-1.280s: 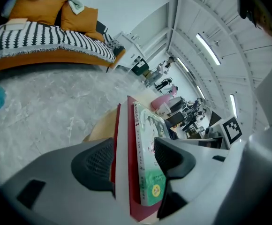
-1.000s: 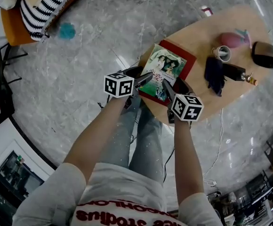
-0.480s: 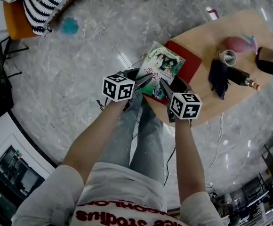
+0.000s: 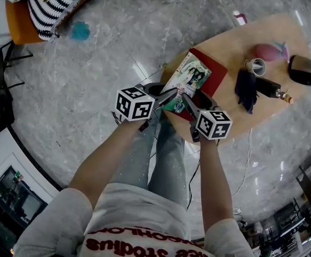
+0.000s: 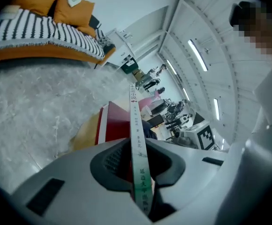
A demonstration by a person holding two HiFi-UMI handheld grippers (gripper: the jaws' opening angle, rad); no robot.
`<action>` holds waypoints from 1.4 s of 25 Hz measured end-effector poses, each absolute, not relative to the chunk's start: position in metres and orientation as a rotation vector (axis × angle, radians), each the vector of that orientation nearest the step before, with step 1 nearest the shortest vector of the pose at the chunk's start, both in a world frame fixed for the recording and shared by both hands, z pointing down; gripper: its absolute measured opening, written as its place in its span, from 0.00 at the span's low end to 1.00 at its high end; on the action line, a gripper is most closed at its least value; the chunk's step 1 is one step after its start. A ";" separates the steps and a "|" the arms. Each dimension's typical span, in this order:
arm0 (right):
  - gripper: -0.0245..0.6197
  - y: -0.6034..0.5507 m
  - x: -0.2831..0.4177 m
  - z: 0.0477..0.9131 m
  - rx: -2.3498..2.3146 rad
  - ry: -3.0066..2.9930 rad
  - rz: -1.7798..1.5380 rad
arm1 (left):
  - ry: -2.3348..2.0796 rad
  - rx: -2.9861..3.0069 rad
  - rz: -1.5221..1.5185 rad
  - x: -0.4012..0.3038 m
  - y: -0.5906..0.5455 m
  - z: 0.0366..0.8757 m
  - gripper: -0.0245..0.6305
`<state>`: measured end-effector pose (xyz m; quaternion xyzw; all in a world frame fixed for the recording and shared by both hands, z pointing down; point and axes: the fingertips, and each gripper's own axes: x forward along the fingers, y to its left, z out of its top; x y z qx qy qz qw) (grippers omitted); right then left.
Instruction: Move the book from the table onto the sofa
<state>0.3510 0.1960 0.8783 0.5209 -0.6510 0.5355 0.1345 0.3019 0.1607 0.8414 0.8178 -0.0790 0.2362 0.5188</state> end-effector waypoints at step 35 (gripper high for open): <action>0.08 0.174 0.352 0.367 1.910 -2.515 0.404 | -0.235 2.388 -0.276 0.264 0.133 0.385 0.15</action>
